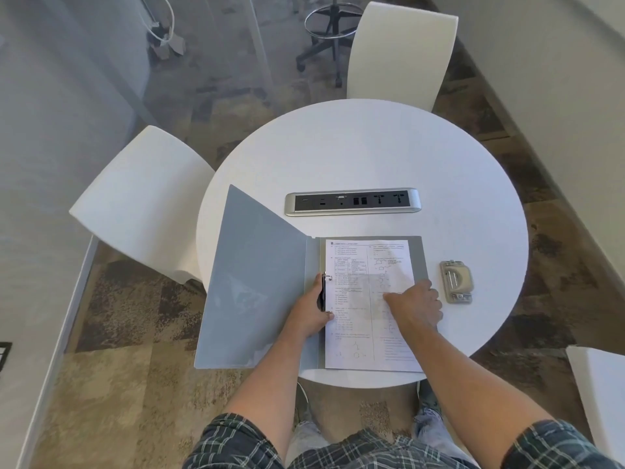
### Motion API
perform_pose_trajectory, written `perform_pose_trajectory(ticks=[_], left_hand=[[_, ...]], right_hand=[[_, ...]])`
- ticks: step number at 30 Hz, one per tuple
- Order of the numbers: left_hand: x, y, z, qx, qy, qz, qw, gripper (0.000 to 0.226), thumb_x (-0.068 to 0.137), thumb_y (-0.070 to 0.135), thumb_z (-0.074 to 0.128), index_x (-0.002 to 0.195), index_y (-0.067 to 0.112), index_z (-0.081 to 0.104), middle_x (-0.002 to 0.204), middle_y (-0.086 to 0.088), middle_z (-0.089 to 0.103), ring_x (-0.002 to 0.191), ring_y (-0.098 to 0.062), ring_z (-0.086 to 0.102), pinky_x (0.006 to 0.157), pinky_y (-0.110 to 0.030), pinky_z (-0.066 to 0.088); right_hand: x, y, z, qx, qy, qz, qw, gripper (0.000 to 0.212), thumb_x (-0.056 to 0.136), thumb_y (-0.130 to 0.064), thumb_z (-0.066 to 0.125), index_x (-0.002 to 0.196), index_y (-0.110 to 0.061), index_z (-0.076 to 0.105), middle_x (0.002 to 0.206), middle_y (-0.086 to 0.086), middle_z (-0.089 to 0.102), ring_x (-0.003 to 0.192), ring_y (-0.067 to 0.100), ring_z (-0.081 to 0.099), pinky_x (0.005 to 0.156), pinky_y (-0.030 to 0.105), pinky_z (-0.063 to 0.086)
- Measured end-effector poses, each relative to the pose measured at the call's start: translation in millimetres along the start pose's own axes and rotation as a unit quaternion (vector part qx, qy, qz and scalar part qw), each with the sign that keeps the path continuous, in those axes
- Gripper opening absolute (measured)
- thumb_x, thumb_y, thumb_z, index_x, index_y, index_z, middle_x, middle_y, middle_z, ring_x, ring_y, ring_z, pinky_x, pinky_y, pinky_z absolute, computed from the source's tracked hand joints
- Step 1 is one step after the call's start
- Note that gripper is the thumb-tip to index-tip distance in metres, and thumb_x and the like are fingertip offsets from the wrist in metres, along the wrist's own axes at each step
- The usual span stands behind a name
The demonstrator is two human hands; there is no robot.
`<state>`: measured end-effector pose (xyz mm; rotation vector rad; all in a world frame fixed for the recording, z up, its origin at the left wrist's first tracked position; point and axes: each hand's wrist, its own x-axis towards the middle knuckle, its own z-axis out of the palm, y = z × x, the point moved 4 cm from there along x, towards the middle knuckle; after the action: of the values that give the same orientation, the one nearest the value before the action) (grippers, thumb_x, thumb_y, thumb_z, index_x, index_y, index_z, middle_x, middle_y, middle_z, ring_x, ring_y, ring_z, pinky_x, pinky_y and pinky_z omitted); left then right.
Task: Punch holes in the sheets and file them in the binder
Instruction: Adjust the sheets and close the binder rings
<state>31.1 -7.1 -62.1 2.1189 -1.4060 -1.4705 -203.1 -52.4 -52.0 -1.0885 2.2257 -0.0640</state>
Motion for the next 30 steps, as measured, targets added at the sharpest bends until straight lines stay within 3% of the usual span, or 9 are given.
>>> perform_pose_trajectory(ticks=[5, 9, 13, 16, 20, 22, 25, 27, 30], left_hand=[[2, -3, 1, 0.002, 0.000, -0.004, 1.000, 0.105, 0.088, 0.005, 0.071, 0.163, 0.034, 0.004, 0.156, 0.015, 0.044, 0.139, -0.009, 0.046, 0.104, -0.019, 0.037], [4, -5, 1, 0.000, 0.003, -0.004, 1.000, 0.107, 0.087, 0.006, 0.073, 0.163, 0.035, 0.004, 0.157, 0.015, 0.044, 0.140, -0.011, 0.047, 0.108, -0.024, 0.040], [3, -5, 1, -0.010, -0.006, -0.011, 1.000, 0.108, 0.086, 0.005, 0.074, 0.163, 0.035, 0.003, 0.158, 0.016, 0.042, 0.136, -0.003, 0.045, 0.099, -0.018, 0.038], [2, -3, 1, -0.011, -0.011, -0.017, 1.000, 0.110, 0.085, 0.005, 0.075, 0.163, 0.036, 0.003, 0.154, 0.017, 0.045, 0.134, -0.006, 0.049, 0.098, -0.020, 0.041], [14, -10, 1, -0.005, -0.032, -0.022, 0.999, 0.111, 0.073, 0.013, 0.073, 0.158, 0.050, 0.011, 0.133, 0.020, 0.063, 0.115, -0.008, 0.064, 0.091, -0.034, 0.060], [18, -7, -2, -0.014, -0.041, -0.022, 0.999, 0.100, 0.069, 0.016, 0.065, 0.153, 0.050, 0.023, 0.119, 0.017, 0.070, 0.103, -0.011, 0.070, 0.080, -0.043, 0.064], [-2, 29, -18, -0.052, 0.018, -0.003, 0.998, 0.065, 0.086, 0.020, 0.058, 0.149, 0.035, 0.046, 0.128, 0.012, 0.069, 0.111, -0.013, 0.069, 0.093, -0.040, 0.059], [-12, 49, -30, -0.098, 0.078, 0.014, 0.992, 0.043, 0.095, 0.043, 0.053, 0.135, 0.031, 0.062, 0.130, 0.009, 0.069, 0.116, -0.014, 0.066, 0.100, -0.039, 0.054], [-18, 63, -39, -0.190, 0.088, 0.018, 0.978, 0.063, 0.077, 0.080, 0.055, 0.108, 0.028, 0.072, 0.106, 0.005, 0.077, 0.097, -0.016, 0.073, 0.088, -0.039, 0.058]], right_hand=[[13, 4, -2, 0.069, -0.028, 0.036, 0.997, 0.087, 0.071, -0.050, 0.087, 0.135, -0.010, 0.044, 0.131, 0.013, 0.059, 0.125, 0.038, 0.054, 0.103, 0.050, 0.046], [27, 14, 3, 0.157, -0.084, 0.039, 0.983, 0.078, 0.053, -0.052, 0.089, 0.114, -0.012, 0.061, 0.103, 0.005, 0.072, 0.095, 0.033, 0.071, 0.086, 0.050, 0.061], [22, 14, -3, 0.226, -0.104, -0.002, 0.969, 0.035, 0.070, -0.032, 0.088, 0.094, -0.011, 0.075, 0.086, 0.006, 0.077, 0.078, 0.029, 0.075, 0.078, 0.045, 0.064], [18, 10, -7, 0.219, -0.097, -0.036, 0.970, 0.032, 0.072, -0.038, 0.082, 0.084, -0.010, 0.072, 0.085, 0.009, 0.076, 0.078, 0.031, 0.074, 0.075, 0.046, 0.064], [0, -18, -13, 0.264, -0.146, -0.128, 0.945, 0.025, 0.087, -0.027, 0.081, 0.079, -0.007, 0.068, 0.081, 0.009, 0.075, 0.071, 0.026, 0.072, 0.059, 0.029, 0.053], [-14, -35, -16, 0.283, -0.180, -0.173, 0.926, 0.021, 0.088, -0.027, 0.081, 0.085, -0.008, 0.072, 0.082, 0.004, 0.077, 0.075, 0.025, 0.076, 0.062, 0.032, 0.058], [-29, -53, -11, 0.311, -0.221, -0.200, 0.902, 0.024, 0.088, -0.027, 0.081, 0.096, -0.006, 0.076, 0.089, 0.008, 0.080, 0.084, 0.031, 0.079, 0.076, 0.048, 0.065], [-39, -62, -5, 0.317, -0.244, -0.216, 0.891, 0.024, 0.088, -0.026, 0.079, 0.100, -0.006, 0.076, 0.093, 0.012, 0.080, 0.088, 0.035, 0.078, 0.084, 0.056, 0.063], [-55, -73, 4, 0.319, -0.314, -0.248, 0.859, 0.020, 0.097, -0.017, 0.068, 0.113, -0.006, 0.074, 0.105, 0.014, 0.079, 0.101, 0.034, 0.075, 0.090, 0.051, 0.060]])
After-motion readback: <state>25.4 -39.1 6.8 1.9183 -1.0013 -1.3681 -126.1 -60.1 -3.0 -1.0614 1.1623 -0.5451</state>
